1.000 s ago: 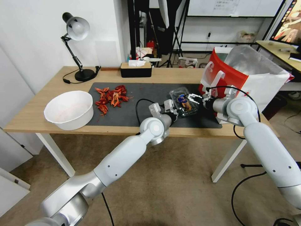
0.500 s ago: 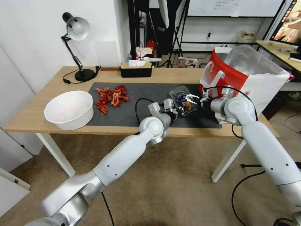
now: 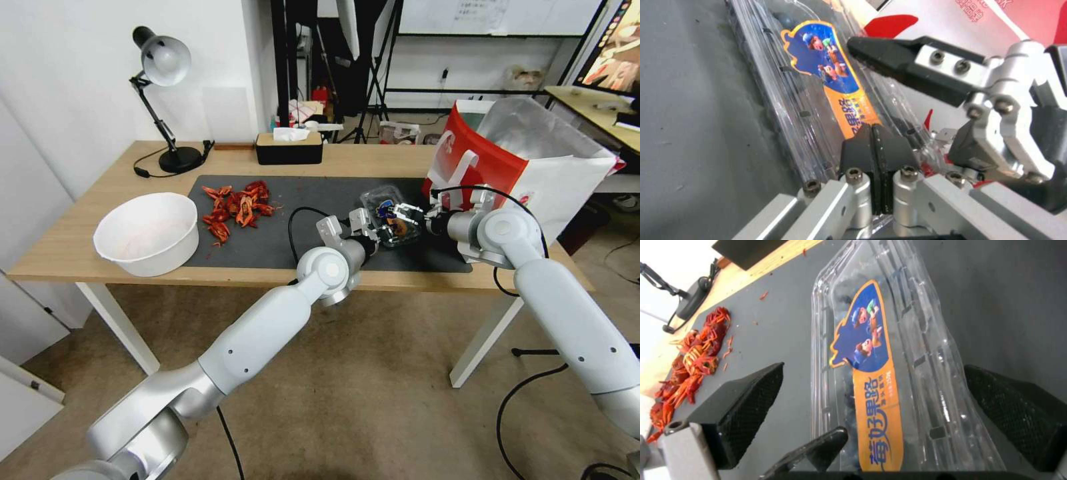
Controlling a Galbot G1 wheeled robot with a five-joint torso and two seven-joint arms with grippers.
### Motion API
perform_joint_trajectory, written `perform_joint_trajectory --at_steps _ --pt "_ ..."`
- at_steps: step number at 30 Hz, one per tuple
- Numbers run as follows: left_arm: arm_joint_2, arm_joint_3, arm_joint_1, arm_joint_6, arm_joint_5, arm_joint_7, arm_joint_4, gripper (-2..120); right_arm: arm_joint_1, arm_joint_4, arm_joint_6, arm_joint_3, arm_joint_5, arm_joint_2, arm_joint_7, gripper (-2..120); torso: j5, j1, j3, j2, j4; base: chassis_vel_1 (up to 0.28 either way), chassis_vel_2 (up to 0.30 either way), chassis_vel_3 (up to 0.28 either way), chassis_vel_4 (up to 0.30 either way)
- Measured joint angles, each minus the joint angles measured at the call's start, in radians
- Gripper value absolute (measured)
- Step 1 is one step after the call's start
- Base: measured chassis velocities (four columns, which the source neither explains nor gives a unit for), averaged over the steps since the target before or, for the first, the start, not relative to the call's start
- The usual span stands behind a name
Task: Close the takeout container lid, then place the container into the takeout bag.
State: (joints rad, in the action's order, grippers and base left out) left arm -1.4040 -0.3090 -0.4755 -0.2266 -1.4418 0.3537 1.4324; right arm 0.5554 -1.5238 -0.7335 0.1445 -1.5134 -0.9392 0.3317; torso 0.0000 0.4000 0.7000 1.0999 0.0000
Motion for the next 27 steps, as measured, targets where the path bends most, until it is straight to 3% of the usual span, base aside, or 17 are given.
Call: perform_joint_trajectory --at_steps 3,10,12,14,15,27 --pt "0.0 0.0 0.001 0.0 0.0 0.0 0.002 0 0.0 0.0 0.0 -0.002 -0.002 0.0 0.001 98 0.0 0.0 0.0 0.0 0.0 0.0 0.0 0.0 0.0" --pt "0.001 -0.001 0.001 0.0 -0.001 0.001 0.004 0 0.001 -0.001 0.0 -0.004 -0.009 0.001 0.011 78 0.0 0.0 0.0 0.0 0.0 0.0 0.0 0.0 0.0" --pt "0.002 -0.001 0.001 0.0 -0.001 0.001 0.006 0 0.002 0.0 0.0 -0.004 -0.015 0.004 0.018 63 0.0 0.0 0.0 0.0 0.0 0.0 0.0 0.0 0.0" --pt "0.002 -0.001 0.001 0.0 -0.001 0.001 0.007 0 0.003 0.0 0.0 -0.003 -0.018 0.005 0.021 61 0.0 0.0 0.0 0.0 0.0 0.0 0.0 0.0 0.0" --pt "0.003 -0.001 0.001 0.0 -0.001 0.002 0.009 0 0.007 0.0 0.0 -0.001 -0.022 0.008 0.025 53 0.0 0.0 0.0 0.0 0.0 0.0 0.0 0.0 0.0" --pt "0.01 -0.001 0.003 -0.001 -0.001 0.001 0.009 0 0.018 -0.002 0.0 0.011 -0.026 0.016 0.035 10 0.0 0.0 0.0 0.0 0.0 0.0 0.0 0.0 0.0"
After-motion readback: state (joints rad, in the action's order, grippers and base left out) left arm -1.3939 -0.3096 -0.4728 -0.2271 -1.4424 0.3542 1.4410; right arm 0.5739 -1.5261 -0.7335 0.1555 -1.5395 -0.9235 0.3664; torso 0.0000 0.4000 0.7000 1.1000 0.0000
